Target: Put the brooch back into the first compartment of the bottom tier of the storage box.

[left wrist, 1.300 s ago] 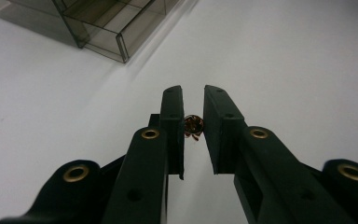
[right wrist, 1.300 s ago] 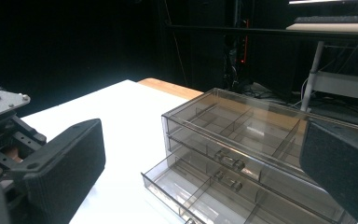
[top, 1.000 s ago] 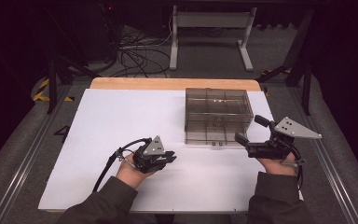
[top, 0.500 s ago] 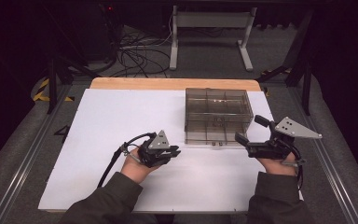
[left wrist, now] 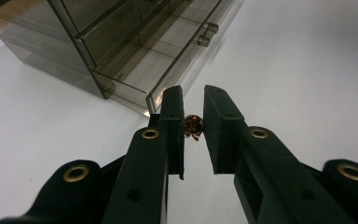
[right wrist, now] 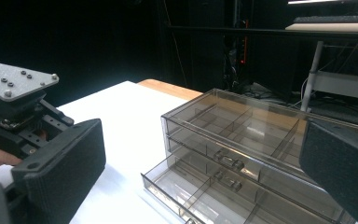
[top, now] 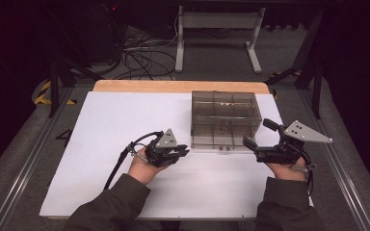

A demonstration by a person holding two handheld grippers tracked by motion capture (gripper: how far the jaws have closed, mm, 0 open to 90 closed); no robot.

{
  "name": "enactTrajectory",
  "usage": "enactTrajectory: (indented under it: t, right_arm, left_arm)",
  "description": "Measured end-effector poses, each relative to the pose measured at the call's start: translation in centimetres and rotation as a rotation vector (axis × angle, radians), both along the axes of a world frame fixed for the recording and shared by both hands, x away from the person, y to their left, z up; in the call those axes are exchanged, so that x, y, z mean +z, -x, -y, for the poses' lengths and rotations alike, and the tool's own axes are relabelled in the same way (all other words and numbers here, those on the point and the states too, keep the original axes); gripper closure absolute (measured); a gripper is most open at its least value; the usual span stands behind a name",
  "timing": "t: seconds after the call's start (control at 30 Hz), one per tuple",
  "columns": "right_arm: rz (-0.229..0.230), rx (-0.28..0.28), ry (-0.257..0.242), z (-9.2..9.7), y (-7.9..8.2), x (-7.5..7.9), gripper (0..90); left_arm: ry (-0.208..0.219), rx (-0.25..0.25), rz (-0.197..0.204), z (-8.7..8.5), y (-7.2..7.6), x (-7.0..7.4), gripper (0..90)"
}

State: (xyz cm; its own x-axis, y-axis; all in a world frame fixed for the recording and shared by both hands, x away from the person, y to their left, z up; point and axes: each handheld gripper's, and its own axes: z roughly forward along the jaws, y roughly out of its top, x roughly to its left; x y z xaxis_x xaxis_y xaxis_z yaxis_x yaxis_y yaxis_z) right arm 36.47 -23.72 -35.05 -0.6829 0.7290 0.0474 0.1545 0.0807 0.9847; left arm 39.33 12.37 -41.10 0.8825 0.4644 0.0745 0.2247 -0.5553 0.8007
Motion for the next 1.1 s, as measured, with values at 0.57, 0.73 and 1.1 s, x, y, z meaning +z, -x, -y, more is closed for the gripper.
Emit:
enactTrajectory:
  t: [0.57, 0.73, 1.1]
  right_arm:
    - [0.002, 0.000, -0.007, 0.1, 0.0, 0.0, 0.9]
    - [0.001, 0.001, -0.008, 0.2, 0.0, 0.0, 0.9]
    - [0.002, -0.001, -0.014, 0.3, 0.0, 0.0, 0.9]
  left_arm:
    - [0.026, 0.011, 0.024, 1.1, -1.5, 0.7, 78.9]
    - [0.042, 0.021, 0.032, 1.3, -1.9, 0.8, 78.9]
    - [0.068, 0.033, 0.045, 1.6, -2.7, 0.6, 78.8]
